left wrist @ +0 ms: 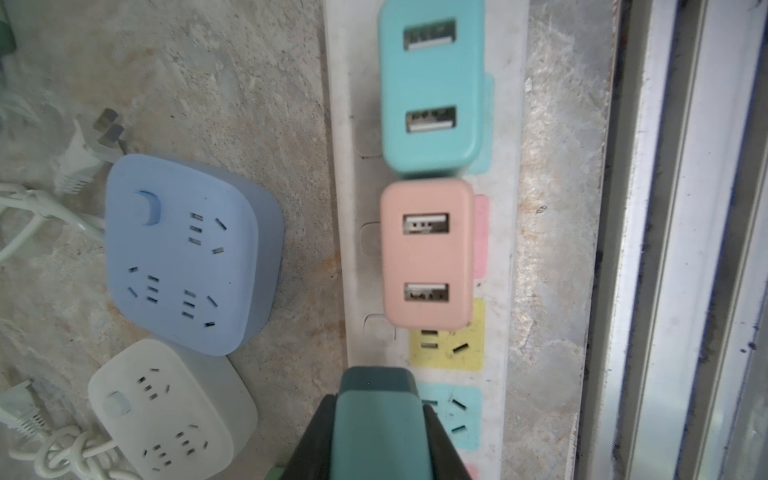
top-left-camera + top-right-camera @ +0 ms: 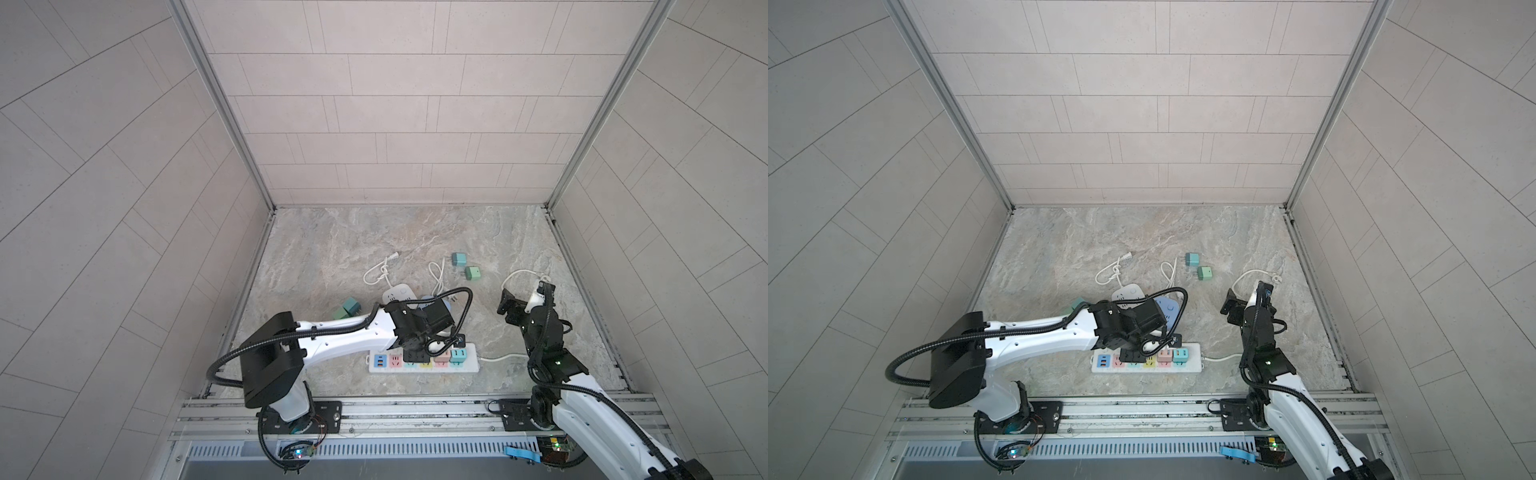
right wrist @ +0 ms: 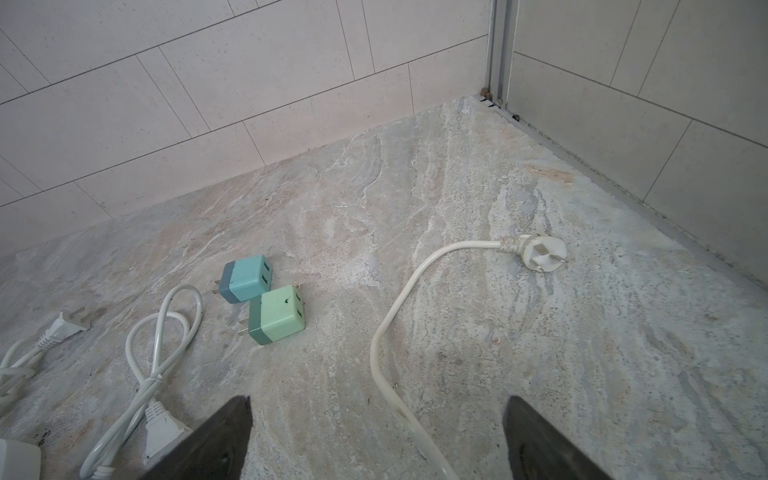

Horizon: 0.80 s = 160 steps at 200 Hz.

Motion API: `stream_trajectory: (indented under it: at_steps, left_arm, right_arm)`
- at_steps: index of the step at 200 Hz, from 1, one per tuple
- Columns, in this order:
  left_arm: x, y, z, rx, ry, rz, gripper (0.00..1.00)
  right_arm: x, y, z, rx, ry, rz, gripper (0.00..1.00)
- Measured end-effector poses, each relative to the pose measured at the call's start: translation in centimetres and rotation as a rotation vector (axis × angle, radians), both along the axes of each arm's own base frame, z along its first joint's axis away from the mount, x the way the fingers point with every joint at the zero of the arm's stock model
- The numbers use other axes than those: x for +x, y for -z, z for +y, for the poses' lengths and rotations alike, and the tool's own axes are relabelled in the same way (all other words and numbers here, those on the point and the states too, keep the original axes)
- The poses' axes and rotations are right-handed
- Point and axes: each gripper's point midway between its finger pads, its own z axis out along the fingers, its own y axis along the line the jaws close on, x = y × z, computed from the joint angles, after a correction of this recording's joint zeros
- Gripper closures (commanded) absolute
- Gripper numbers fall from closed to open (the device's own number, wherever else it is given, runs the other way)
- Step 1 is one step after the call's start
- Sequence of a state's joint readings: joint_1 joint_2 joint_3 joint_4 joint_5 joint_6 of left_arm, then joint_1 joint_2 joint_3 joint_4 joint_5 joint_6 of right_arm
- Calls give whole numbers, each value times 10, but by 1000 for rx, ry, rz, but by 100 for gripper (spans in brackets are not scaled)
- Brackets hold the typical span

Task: Insert the plug
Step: 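Carry the teal adapter with the left gripper over the socket beside the pink adapter, then lower the teal adapter with the left gripper into the strip socket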

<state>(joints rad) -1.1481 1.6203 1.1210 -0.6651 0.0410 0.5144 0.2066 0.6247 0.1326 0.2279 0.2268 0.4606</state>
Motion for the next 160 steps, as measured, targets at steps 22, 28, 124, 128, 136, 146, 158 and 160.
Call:
stream_trajectory:
  at_steps: [22, 28, 124, 128, 136, 146, 158, 160]
  left_arm:
    - [-7, 8, 0, 24, 12, 39, 100]
    - [-9, 9, 0, 27, 16, 49, 100]
    - [-23, 13, -9, 14, 48, 120, 100]
    - [-24, 13, -9, 14, 48, 121, 100]
    - [-23, 13, -11, 12, 49, 123, 100]
    - [-23, 14, -13, 13, 49, 124, 100]
    - [-21, 14, -16, 15, 48, 123, 100]
    - [-21, 14, -16, 17, 48, 123, 100]
  right_arm:
    - [0, -1, 0, 1, 0, -3, 4]
    - [0, -1, 0, 1, 0, -3, 4]
    - [0, 1, 0, -1, 0, 3, 4]
    - [0, 1, 0, -1, 0, 3, 4]
    - [0, 1, 0, -1, 0, 3, 4]
    - [0, 1, 0, 0, 0, 3, 4]
    - [0, 1, 0, 0, 0, 3, 4]
    - [0, 1, 0, 0, 0, 3, 4]
